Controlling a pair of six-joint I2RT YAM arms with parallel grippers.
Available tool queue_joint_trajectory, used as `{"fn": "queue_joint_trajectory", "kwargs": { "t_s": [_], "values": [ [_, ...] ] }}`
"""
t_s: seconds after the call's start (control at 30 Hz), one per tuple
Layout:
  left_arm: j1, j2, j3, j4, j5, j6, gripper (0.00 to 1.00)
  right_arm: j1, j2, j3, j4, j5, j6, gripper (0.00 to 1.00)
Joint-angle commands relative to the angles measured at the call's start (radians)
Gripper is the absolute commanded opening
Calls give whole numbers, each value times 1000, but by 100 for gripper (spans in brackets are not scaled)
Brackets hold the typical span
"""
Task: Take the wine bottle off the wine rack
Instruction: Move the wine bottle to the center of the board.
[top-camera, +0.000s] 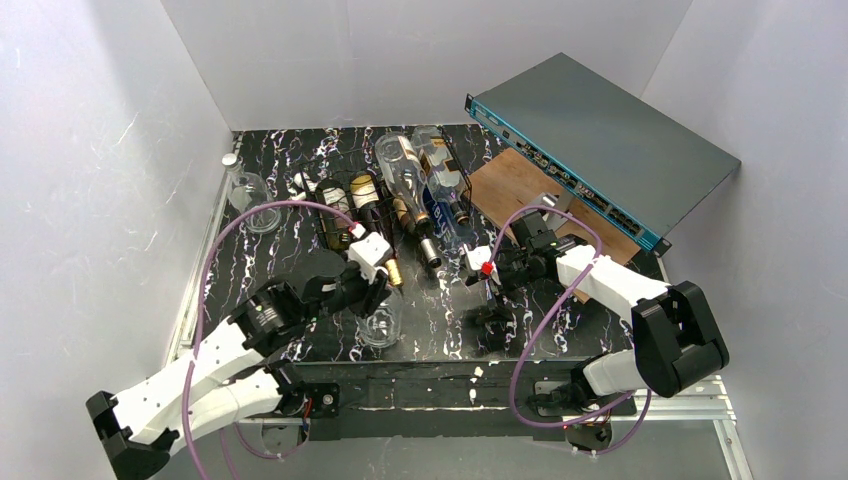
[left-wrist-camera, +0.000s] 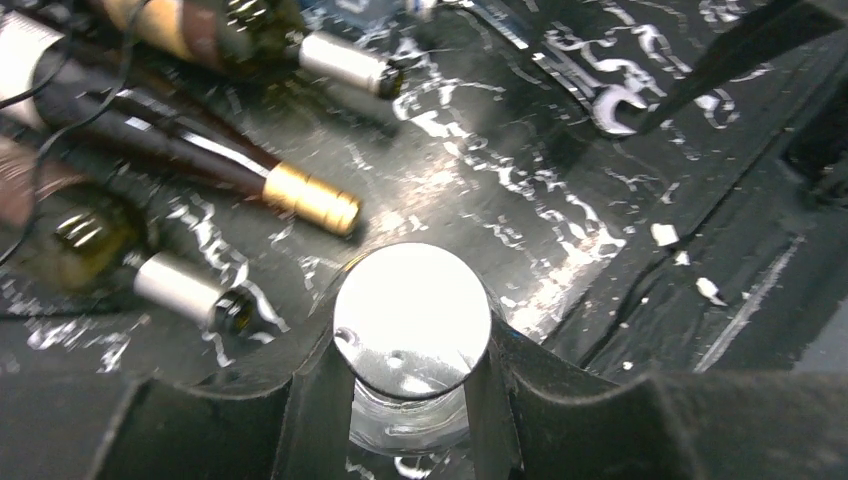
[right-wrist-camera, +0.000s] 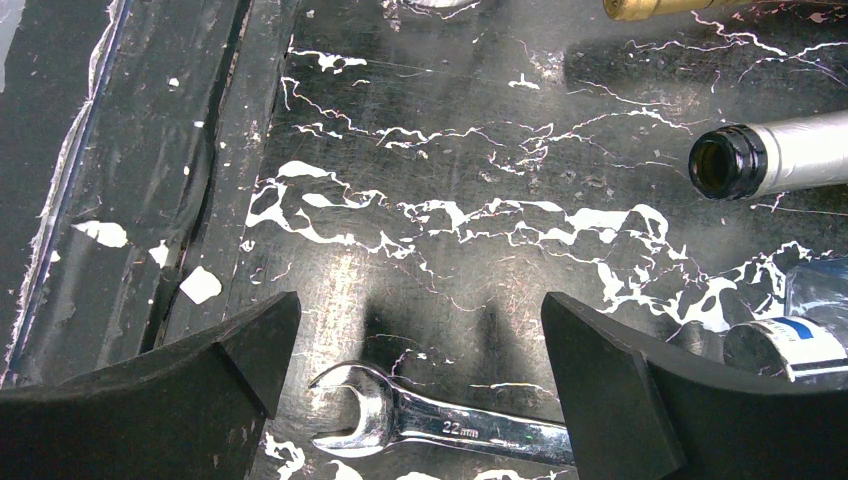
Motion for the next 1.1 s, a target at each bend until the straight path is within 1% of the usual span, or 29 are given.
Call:
{"fn": "queue_joint_trajectory", "kwargs": {
  "t_s": [0.0,0.13,0.27,0.33,0.43,0.6,0.73,0.9,1.07],
  "values": [
    [19,-80,129,-38,-163,11,0,-6,-25,35,-14,-8,-13,100],
    [31,-84,161,-122,-265,18,0,-6,-25,35,-12,-6,-13,100],
    [55,-86,172,-153,-359,24,0,-9,-25,36,-13,-4,-13,100],
    [84,-88,176,-157,-390,25,0,-11,-27,35,-12,-5,-13,100],
    [168,-91,170,-139,-399,31,0,-12,-27,35,-14,-6,-13,100],
    [346,-87,131,-43,-387,24,0,-14,-28,35,-14,-6,-13,100],
    [482,-38,121,43,-382,5,0,-15,-27,35,-14,-4,-13,100],
    [575,22,74,237,-417,29,0,-15,-27,35,-16,-5,-15,100],
    [654,112,80,334,-411,17,0,-15,-28,35,-18,-6,-16,100]
  ]
}}
